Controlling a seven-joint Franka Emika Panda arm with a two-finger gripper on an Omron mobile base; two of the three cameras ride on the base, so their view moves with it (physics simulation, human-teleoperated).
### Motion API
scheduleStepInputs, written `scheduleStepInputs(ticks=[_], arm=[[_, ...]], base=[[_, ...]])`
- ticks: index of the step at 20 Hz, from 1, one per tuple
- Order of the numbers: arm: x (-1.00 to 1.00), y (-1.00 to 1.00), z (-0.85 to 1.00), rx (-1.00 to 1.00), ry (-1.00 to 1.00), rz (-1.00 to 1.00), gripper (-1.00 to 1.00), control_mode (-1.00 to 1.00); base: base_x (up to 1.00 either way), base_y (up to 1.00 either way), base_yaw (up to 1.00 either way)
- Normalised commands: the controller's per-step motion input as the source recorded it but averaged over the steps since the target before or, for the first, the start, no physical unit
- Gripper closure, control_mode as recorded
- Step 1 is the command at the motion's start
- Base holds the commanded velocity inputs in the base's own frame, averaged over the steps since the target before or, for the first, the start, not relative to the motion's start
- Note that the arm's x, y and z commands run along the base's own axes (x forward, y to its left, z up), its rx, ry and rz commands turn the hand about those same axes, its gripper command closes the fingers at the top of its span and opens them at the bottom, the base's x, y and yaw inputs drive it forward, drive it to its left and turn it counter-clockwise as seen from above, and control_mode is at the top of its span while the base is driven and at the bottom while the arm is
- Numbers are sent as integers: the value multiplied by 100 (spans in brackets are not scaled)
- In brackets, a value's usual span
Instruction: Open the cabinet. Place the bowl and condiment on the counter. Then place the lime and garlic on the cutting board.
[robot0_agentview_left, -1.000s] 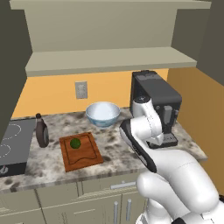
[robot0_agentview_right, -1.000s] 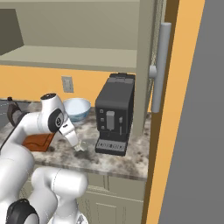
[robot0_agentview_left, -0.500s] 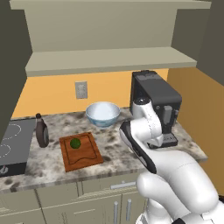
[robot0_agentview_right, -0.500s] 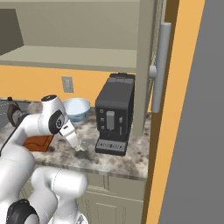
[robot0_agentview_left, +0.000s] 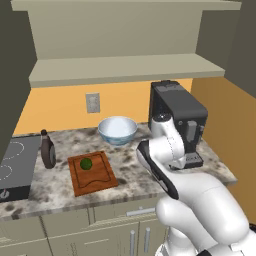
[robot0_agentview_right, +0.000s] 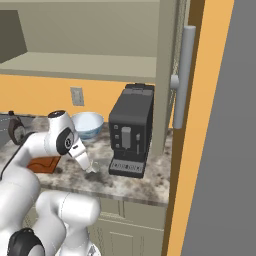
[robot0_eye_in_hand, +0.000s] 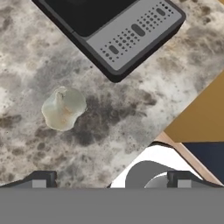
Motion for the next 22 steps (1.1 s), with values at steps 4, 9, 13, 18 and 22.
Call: scheduleStepInputs(ticks=[4, 9, 13, 18, 22], arm=[[5, 0, -10, 0, -9, 0, -100, -100], [3, 0, -9, 0, -8, 0, -100, -100], [0, 0, -9, 0, -2, 0, -100, -100], [2, 0, -5, 0, 0, 0, -100, -100], [6, 0, -3, 0, 0, 0, -100, -100]], base=[[0, 0, 0], [0, 0, 0], [0, 0, 0], [0, 0, 0], [0, 0, 0]])
